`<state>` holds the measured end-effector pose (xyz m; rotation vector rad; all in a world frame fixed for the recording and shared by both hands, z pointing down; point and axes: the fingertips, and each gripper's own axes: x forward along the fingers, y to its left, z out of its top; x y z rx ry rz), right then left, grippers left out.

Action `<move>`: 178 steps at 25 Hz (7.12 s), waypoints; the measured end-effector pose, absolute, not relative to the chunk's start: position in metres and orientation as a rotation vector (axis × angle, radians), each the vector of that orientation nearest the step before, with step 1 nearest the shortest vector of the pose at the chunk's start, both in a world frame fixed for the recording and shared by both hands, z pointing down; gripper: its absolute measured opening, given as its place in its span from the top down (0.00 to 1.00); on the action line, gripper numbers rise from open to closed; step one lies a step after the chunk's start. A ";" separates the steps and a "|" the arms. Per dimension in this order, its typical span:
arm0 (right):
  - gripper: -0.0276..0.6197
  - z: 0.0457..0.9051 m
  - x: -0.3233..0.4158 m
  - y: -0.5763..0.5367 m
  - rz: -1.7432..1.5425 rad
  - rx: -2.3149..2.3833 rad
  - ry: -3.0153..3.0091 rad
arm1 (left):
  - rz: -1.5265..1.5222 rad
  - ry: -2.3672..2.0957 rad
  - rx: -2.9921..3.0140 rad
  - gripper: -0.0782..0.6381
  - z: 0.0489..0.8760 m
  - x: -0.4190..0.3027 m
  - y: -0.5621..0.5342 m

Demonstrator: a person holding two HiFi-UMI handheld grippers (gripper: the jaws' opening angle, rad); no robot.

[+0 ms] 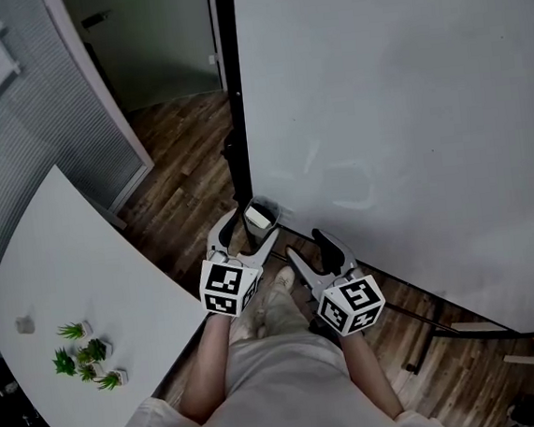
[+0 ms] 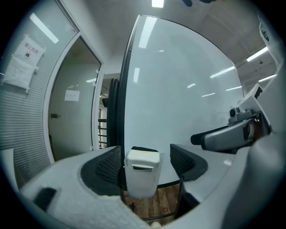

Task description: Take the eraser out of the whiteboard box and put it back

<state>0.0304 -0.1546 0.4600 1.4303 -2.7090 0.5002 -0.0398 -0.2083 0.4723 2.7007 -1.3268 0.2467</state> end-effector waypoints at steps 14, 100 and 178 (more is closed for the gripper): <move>0.57 0.457 0.025 -0.166 0.448 1.372 -2.743 | 0.313 -1.299 2.740 0.44 0.477 -0.029 -0.222; 0.58 0.455 0.030 -0.171 0.485 1.366 -2.767 | 0.265 -1.337 2.710 0.52 0.480 -0.028 -0.231; 0.58 0.422 0.023 -0.135 0.373 1.393 -2.821 | 0.033 -1.550 2.814 0.52 0.377 -0.067 -0.167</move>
